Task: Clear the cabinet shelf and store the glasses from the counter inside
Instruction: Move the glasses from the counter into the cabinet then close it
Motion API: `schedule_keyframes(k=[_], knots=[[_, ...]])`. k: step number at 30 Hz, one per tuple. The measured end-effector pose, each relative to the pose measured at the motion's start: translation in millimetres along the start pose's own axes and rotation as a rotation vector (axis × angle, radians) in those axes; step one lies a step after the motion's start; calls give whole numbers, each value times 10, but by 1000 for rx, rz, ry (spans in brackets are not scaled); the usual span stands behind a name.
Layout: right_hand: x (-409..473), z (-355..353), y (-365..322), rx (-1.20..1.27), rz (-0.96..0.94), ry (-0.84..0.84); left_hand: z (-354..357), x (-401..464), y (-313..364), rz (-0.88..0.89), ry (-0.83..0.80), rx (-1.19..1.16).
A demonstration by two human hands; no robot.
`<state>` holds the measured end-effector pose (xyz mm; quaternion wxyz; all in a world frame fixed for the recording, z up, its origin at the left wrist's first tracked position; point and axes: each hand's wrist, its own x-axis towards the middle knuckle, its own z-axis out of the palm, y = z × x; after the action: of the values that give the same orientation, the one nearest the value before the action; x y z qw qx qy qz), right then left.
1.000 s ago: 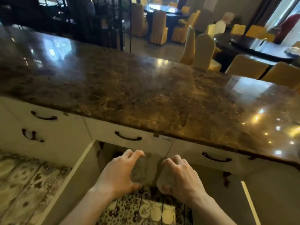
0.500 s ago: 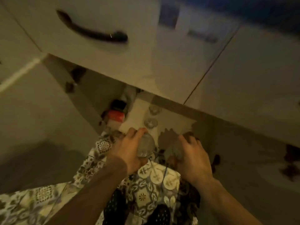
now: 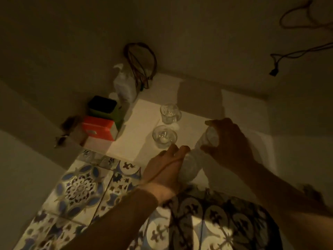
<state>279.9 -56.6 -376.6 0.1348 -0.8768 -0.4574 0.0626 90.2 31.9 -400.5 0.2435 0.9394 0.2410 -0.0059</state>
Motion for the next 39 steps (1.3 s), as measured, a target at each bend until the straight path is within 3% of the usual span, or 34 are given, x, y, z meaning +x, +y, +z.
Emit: schedule_keyframes(k=[7, 16, 39], knots=[[764, 458, 308, -6, -58, 147, 411, 799, -218, 83, 60, 60], [1383, 685, 276, 107, -27, 9, 564, 1186, -337, 142, 141, 103], [1746, 869, 244, 66, -48, -58, 666, 1399, -483, 214, 164, 29]])
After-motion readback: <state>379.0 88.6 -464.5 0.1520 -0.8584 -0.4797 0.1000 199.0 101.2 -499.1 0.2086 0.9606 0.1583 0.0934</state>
